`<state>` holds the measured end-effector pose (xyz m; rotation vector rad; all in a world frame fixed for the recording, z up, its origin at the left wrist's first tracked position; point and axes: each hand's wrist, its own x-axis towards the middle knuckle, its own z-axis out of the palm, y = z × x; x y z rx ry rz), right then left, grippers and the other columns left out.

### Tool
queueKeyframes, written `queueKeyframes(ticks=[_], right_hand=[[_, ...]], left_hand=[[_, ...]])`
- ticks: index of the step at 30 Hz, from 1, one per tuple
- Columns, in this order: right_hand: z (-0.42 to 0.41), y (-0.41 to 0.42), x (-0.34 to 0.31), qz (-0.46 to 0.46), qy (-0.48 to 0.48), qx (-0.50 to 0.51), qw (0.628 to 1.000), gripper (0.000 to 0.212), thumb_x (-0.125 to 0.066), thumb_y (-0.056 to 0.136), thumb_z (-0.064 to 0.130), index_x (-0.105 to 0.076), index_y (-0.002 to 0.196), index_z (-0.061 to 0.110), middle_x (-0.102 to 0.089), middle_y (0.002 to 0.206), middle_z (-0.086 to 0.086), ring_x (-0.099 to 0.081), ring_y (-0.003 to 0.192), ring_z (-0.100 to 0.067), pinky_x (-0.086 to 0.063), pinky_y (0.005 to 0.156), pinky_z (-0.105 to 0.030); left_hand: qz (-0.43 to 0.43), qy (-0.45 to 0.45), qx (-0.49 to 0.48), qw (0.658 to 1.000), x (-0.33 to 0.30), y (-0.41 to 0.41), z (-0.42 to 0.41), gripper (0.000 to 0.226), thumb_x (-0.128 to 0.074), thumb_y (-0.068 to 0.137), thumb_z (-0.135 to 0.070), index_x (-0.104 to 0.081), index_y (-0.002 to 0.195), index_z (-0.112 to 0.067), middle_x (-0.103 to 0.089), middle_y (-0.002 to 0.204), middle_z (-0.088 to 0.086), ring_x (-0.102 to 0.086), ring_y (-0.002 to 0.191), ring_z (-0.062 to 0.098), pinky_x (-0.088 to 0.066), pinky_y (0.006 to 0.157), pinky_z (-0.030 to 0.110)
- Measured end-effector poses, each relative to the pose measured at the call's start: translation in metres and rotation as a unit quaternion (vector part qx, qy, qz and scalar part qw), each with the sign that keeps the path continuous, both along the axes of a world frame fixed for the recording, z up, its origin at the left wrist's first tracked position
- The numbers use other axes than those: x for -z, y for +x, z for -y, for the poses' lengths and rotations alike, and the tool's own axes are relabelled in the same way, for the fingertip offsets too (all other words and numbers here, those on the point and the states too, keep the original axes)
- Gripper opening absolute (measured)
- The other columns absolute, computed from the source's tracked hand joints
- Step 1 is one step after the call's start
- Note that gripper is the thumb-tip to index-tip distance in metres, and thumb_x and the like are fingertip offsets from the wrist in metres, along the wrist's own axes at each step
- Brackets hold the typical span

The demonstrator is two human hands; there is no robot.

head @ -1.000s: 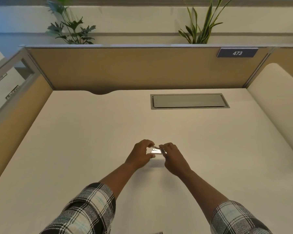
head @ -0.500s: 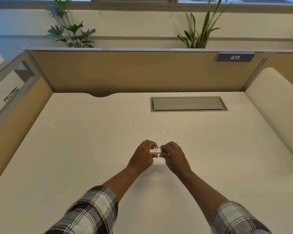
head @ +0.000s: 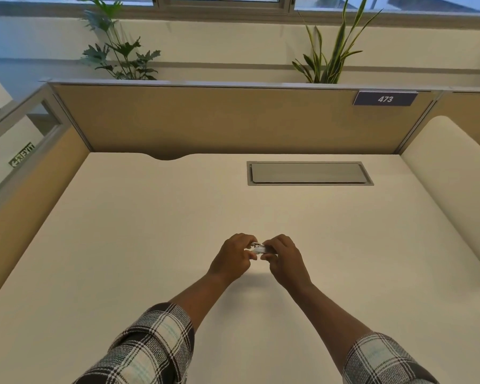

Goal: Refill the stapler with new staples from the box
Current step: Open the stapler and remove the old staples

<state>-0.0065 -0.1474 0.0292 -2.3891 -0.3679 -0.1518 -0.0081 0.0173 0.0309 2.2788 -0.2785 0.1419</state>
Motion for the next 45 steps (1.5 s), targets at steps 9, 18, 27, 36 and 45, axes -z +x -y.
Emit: queueKeyframes(ticks=[9,18,27,36,45], right_hand=[[0.005,0.001,-0.003,-0.023,0.004,-0.012,1.0,0.032,-0.071,0.083,0.011,-0.065,0.114,0.013,-0.06,0.106,-0.003,-0.061,0.098,-0.021,-0.052,0.082,-0.035],[0.01,-0.004,-0.002,-0.046,0.048,-0.026,0.997,0.027,-0.051,0.098,0.013,-0.061,0.122,0.013,-0.069,0.111,0.0,-0.062,0.095,-0.015,-0.045,0.082,-0.02],[0.009,-0.002,-0.004,-0.131,0.1,-0.023,0.986,0.035,-0.044,0.096,0.002,-0.067,0.114,0.02,-0.064,0.097,0.002,-0.061,0.07,-0.006,-0.042,0.066,-0.005],[0.011,-0.005,-0.017,-0.135,0.02,-0.083,0.987,0.033,-0.069,0.083,0.033,-0.061,0.113,0.023,-0.066,0.097,0.01,-0.058,0.081,-0.002,-0.04,0.068,-0.015],[-0.003,-0.011,-0.014,-0.004,-0.032,-0.045,0.998,0.023,-0.062,0.087,0.011,-0.066,0.11,0.011,-0.073,0.092,-0.006,-0.065,0.084,-0.028,-0.05,0.073,-0.036]], left_hand=[[-0.048,-0.078,-0.009,0.996,0.0,-0.002,-0.004,0.048,-0.076,0.077,-0.003,-0.061,0.123,-0.011,-0.065,0.116,0.001,-0.061,0.103,0.012,-0.052,0.086,0.02],[-0.115,-0.139,-0.058,0.982,-0.007,-0.003,-0.003,0.046,-0.076,0.074,0.005,-0.068,0.116,-0.013,-0.07,0.101,-0.005,-0.066,0.087,-0.005,-0.051,0.077,0.009],[-0.117,-0.105,-0.031,0.987,-0.013,-0.004,-0.007,0.031,-0.08,0.072,-0.003,-0.066,0.096,-0.017,-0.071,0.094,-0.003,-0.07,0.08,0.006,-0.058,0.075,0.024],[-0.051,-0.032,0.025,0.998,-0.02,-0.008,-0.013,0.046,-0.079,0.074,-0.01,-0.064,0.117,-0.02,-0.068,0.115,-0.007,-0.06,0.1,0.004,-0.05,0.077,0.022],[-0.013,-0.063,-0.052,0.997,-0.016,-0.01,-0.006,0.033,-0.074,0.068,0.01,-0.069,0.096,-0.007,-0.071,0.094,0.005,-0.063,0.083,0.015,-0.044,0.075,0.006]])
